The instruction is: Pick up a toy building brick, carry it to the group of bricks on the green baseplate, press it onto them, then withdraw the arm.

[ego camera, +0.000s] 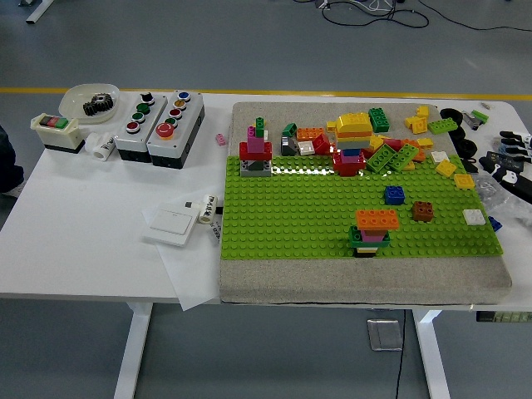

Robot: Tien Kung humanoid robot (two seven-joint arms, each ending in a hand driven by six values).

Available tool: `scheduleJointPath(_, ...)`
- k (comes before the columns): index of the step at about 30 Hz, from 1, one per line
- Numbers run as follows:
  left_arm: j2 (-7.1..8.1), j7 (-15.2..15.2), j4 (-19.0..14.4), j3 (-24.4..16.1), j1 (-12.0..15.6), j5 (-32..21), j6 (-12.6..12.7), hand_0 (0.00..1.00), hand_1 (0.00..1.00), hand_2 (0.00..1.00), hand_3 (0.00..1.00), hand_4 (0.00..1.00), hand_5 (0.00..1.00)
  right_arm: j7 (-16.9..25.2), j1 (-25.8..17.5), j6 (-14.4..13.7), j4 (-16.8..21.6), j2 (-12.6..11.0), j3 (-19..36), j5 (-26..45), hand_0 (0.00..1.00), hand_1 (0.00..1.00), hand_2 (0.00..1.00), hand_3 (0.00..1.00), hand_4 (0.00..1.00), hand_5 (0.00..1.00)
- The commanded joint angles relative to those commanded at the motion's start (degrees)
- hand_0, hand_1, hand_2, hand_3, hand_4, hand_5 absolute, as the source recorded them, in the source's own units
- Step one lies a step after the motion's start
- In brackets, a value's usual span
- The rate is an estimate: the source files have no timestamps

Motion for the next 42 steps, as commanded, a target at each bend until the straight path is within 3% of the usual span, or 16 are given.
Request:
scheduleJointPath(6, 0.03, -0.1, 0.0, 0.1, 0.0, -0.1, 0.1, 0.698, 0.67, 0.75, 0.661, 0.756, 0.662, 0.7, 2.1, 0.9, -1.1, -1.0, -2.7, -7.1, 0.716, 0.702, 0.745, 0.788, 0.865, 0.282)
scheduleJointPath(7, 0.03, -0.1, 0.1, 0.1, 0.0, -0.1, 0.1, 0.696, 0.664, 0.749, 0.66, 0.757, 0.662, 0.9, 2.6, 1.0, -1.3, -1.2, -3.2, -7.9, 0.692, 0.695, 0.744, 0.801, 0.882, 0.216)
scheduleJointPath(9, 0.0, -0.1, 0.1, 0.2, -0.1, -0.4, 0.1, 0.696, 0.664, 0.749, 0.66, 0.757, 0.662, 1.5, 3.8, 1.0, -1.9, -1.5, -4.6, -10.0, 0.692, 0.695, 0.744, 0.801, 0.882, 0.216)
scheduleJointPath(12, -0.01, -0.2, 0.1, 0.4, -0.1, -0.6, 0.2, 0.696, 0.664, 0.749, 0.66, 0.757, 0.662, 2.7, 5.1, 0.7, -2.6, -1.8, -6.3, -11.5, 0.692, 0.695, 0.744, 0.801, 0.882, 0.216)
scheduleJointPath(13, -0.01, -0.3, 0.1, 0.4, -0.2, -0.8, 0.2, 0.695, 0.661, 0.749, 0.661, 0.756, 0.662, 3.2, 5.5, 0.6, -2.8, -1.9, -7.0, -11.7, 0.61, 0.659, 0.717, 0.766, 0.879, 0.123)
scheduleJointPath(18, 0.01, -0.5, 0.1, 0.7, -0.3, -1.2, 0.3, 0.695, 0.661, 0.749, 0.661, 0.756, 0.662, 4.2, 7.3, 1.7, -3.6, -2.0, -9.6, -12.5, 0.61, 0.659, 0.717, 0.766, 0.879, 0.123)
scheduleJointPath(19, 0.01, -0.5, 0.1, 0.7, -0.3, -1.3, 0.3, 0.689, 0.655, 0.749, 0.658, 0.758, 0.666, 4.2, 7.4, 1.9, -3.6, -2.0, -9.8, -12.5, 0.586, 0.639, 0.7, 0.723, 0.898, 0.121)
scheduleJointPath(42, 0.25, -0.8, 0.1, 1.6, -0.4, -2.4, 0.9, 0.678, 0.643, 0.745, 0.655, 0.757, 0.661, 4.2, 14.0, 5.7, -7.8, 1.1, -19.2, -18.5, 0.579, 0.612, 0.664, 0.678, 0.891, 0.102)
